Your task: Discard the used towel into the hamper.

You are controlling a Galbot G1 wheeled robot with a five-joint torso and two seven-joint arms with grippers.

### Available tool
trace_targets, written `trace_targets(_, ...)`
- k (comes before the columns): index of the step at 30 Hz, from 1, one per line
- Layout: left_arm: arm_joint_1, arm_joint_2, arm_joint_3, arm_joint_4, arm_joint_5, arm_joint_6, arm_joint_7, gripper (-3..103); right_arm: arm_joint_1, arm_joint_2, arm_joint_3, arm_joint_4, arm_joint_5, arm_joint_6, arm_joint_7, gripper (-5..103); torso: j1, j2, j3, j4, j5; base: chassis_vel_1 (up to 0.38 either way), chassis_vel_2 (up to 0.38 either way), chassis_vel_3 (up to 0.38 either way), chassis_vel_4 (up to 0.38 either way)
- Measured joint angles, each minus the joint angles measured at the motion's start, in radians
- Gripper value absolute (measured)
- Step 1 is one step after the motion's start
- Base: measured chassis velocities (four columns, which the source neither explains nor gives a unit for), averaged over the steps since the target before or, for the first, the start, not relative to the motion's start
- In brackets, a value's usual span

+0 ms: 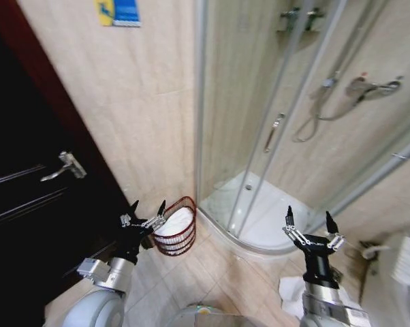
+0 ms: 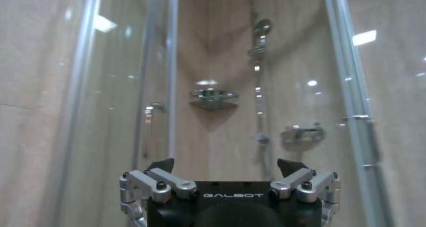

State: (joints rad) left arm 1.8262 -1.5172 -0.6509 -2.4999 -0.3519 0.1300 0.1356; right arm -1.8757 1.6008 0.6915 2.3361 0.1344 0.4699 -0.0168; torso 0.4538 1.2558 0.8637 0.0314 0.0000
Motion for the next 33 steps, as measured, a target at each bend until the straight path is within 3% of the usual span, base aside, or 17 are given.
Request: trace_targets(33, 0.000, 0.000, 0.000, 0.000, 0.000, 0.000, 0.000, 100, 0.008, 0.001, 0.008, -0.033, 0.009, 0.012, 0.001, 100, 0.000, 0.000, 0.000, 0.0000, 0.0001, -0.121, -0.128, -0.122, -0.125)
